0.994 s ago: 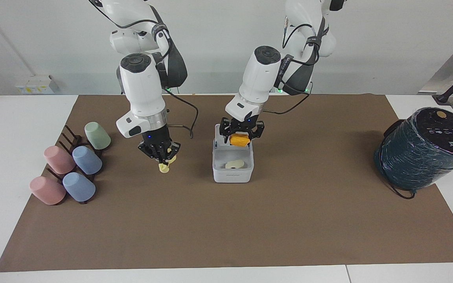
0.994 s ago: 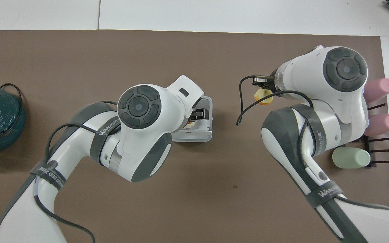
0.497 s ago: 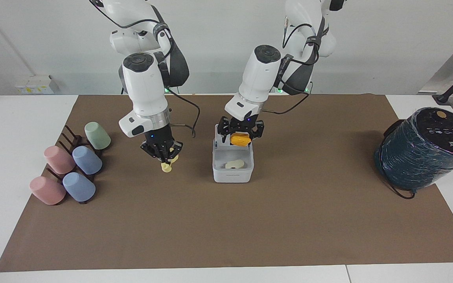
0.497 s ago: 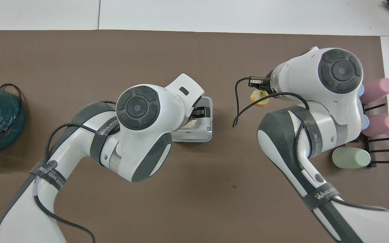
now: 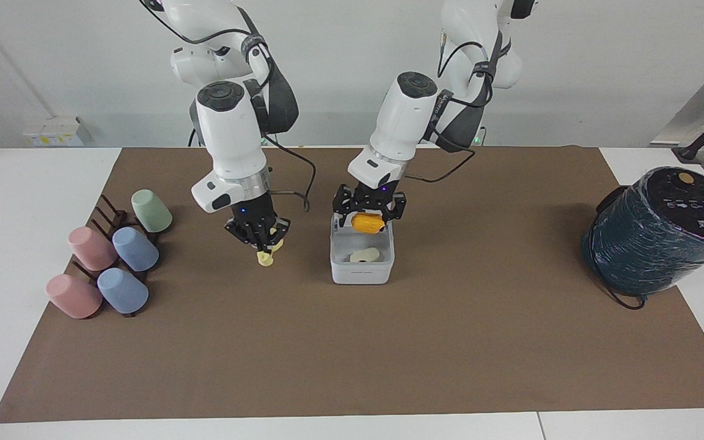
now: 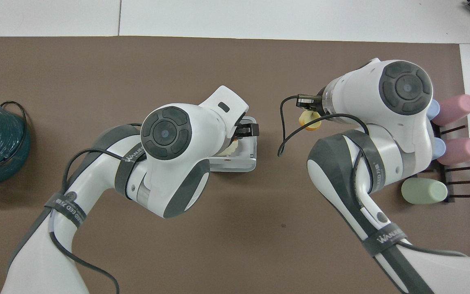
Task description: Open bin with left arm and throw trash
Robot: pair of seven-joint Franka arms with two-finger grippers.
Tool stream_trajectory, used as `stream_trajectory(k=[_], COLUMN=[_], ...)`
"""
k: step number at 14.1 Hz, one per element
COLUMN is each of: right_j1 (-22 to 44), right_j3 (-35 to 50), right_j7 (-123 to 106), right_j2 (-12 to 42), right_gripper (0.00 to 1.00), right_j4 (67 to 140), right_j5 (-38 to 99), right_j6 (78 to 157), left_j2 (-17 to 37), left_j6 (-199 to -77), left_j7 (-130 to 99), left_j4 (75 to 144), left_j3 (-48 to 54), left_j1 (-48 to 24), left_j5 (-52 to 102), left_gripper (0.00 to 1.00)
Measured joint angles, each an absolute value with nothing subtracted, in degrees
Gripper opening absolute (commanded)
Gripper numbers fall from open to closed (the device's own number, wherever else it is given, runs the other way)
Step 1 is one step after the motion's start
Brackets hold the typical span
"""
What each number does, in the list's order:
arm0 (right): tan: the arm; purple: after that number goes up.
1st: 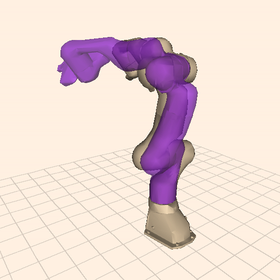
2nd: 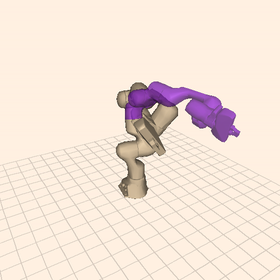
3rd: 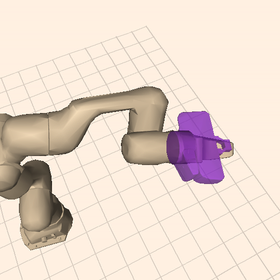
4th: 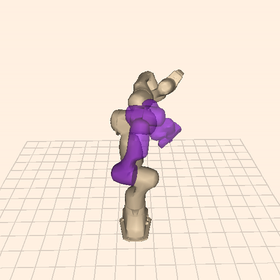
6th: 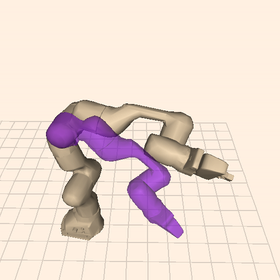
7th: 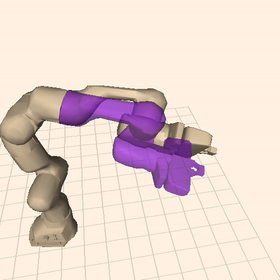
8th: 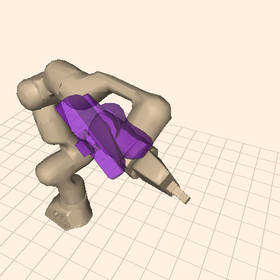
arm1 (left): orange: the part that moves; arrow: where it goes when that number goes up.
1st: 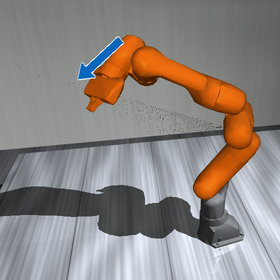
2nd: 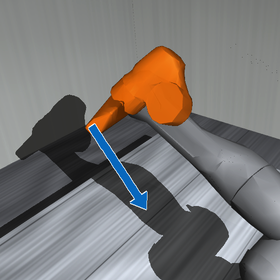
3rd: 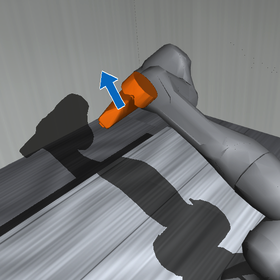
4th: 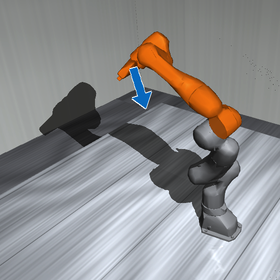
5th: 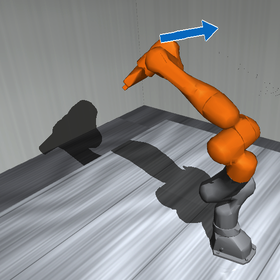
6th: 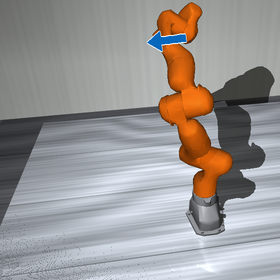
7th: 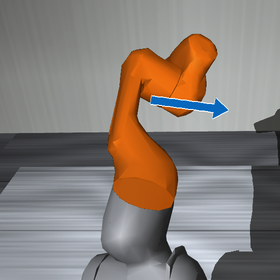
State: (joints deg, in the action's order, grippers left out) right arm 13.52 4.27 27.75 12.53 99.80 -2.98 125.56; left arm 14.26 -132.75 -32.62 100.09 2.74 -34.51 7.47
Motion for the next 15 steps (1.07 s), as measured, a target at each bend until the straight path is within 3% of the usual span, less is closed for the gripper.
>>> stream_trajectory(k=[15], right_j1=[14.7], right_j3=[4.3], right_j7=[27.7], right_j2=[12.9], right_gripper=[0.0], right_j4=[99.9], right_j5=[-2.6], right_j6=[126.0], left_j2=[20.6], left_j6=[-141.2], left_j7=[-32.8], left_j4=[102.7], left_j3=[2.7], left_j1=[-37.3], left_j5=[7.5], left_gripper=[1.0])
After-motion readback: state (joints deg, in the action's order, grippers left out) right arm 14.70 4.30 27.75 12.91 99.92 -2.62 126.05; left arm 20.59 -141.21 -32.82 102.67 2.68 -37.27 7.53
